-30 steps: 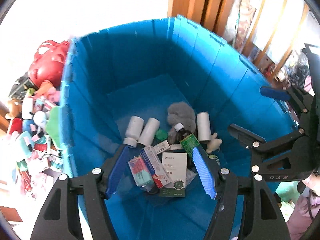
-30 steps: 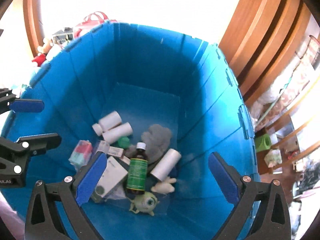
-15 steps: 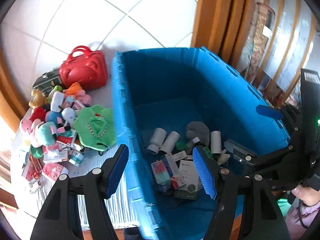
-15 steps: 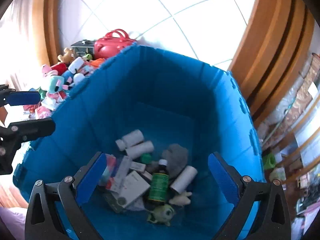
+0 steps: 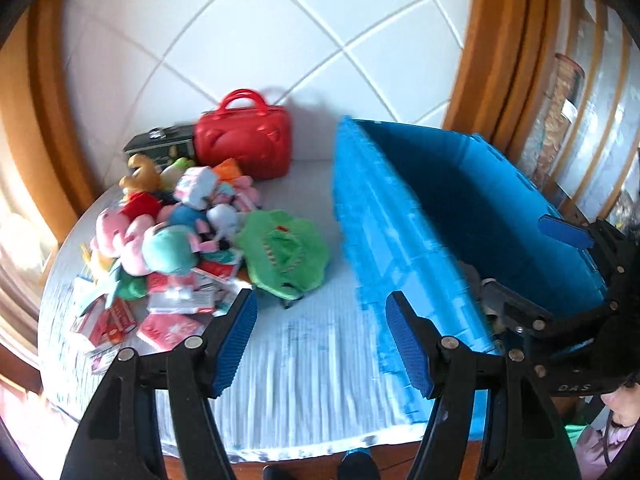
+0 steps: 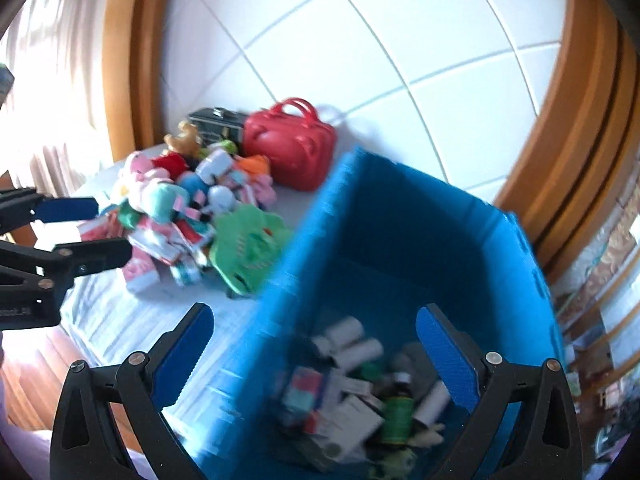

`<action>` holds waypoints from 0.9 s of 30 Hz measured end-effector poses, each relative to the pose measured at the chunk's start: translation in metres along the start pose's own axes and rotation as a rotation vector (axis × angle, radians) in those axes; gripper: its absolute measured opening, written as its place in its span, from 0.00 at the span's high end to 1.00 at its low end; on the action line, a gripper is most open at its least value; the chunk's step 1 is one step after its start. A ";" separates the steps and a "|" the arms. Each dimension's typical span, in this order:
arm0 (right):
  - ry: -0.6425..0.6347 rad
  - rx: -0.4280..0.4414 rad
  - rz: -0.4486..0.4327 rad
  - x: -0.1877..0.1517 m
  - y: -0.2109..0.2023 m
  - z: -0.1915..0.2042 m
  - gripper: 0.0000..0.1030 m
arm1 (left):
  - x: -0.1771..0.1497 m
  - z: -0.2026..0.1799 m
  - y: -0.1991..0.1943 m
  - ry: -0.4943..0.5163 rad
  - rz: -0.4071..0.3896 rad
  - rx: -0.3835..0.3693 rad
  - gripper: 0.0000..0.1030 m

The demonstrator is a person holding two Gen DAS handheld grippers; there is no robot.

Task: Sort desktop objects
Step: 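Move both tools back from the bin to the pile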

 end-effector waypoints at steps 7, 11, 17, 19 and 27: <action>0.020 0.078 -0.001 0.006 0.015 0.088 0.00 | -0.047 0.091 -0.008 -0.041 0.016 0.073 0.36; 0.069 0.110 0.032 0.000 0.038 0.125 0.00 | -0.078 0.147 -0.013 -0.042 0.007 0.153 0.36; 0.137 0.157 0.098 -0.015 0.077 0.164 0.00 | -0.117 0.218 -0.006 -0.086 0.022 0.237 0.36; 0.155 0.167 0.133 -0.021 0.096 0.171 0.00 | -0.132 0.239 -0.001 -0.123 0.048 0.240 0.36; 0.210 0.225 0.274 -0.045 0.184 0.178 0.00 | -0.197 0.325 0.042 -0.326 0.175 0.319 0.36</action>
Point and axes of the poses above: each gripper's, at about its wrist camera, not at the fingertips, and y roughly the way its jaws point, z to its left, x to its top, the point moved 5 cm from there along y, roughly the way its jaws point, and after that the axes turned 10 degrees about y, right-handed, at the moved point
